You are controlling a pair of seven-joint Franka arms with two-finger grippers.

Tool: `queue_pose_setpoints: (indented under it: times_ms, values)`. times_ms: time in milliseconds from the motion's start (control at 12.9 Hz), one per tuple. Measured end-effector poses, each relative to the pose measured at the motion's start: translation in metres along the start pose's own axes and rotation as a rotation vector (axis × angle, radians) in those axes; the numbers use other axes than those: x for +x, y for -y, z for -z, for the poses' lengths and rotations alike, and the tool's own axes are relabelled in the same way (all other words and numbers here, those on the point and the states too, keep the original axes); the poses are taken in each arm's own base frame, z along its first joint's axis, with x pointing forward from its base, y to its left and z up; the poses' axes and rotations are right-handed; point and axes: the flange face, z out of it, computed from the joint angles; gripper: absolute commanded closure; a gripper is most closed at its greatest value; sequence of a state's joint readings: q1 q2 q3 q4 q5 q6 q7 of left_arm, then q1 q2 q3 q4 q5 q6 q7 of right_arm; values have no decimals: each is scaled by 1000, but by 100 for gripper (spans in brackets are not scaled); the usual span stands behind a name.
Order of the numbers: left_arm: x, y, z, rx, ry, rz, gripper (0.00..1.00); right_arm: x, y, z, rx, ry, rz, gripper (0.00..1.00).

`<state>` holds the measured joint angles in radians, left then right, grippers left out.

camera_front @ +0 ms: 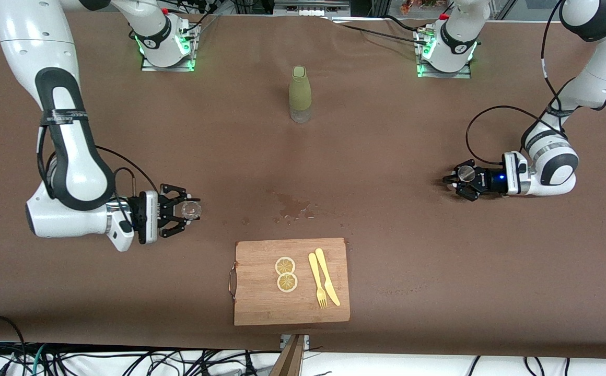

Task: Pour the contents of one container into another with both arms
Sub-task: 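Lift the beaker with the right gripper over the jigger held by the left gripper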

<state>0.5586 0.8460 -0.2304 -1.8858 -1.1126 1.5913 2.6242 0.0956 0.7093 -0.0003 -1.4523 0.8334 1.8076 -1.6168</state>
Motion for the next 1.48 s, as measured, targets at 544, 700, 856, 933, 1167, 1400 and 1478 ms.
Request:
queue_pose_setpoints:
  times_ms: [544,700,856,933,1167,1400,1478]
  values:
    - [33,45,-163,14,28,-60,100,53,7,-23,-43,45,-64,65]
    - [39,47,-206,36,35,-50,100,67,12,-35,-39,70,-66,65]
    - [44,46,-243,54,46,-39,100,85,19,-50,-53,148,-85,64]
    - [47,45,-262,51,39,-36,100,92,22,-57,-73,181,-99,64]
    - [47,38,-309,62,82,-23,100,109,31,-83,-104,253,-134,64]
    - [46,42,-335,74,91,-25,100,134,49,-118,-116,308,-156,64]
    - [44,44,-341,72,86,-28,100,141,54,-129,-117,321,-165,64]
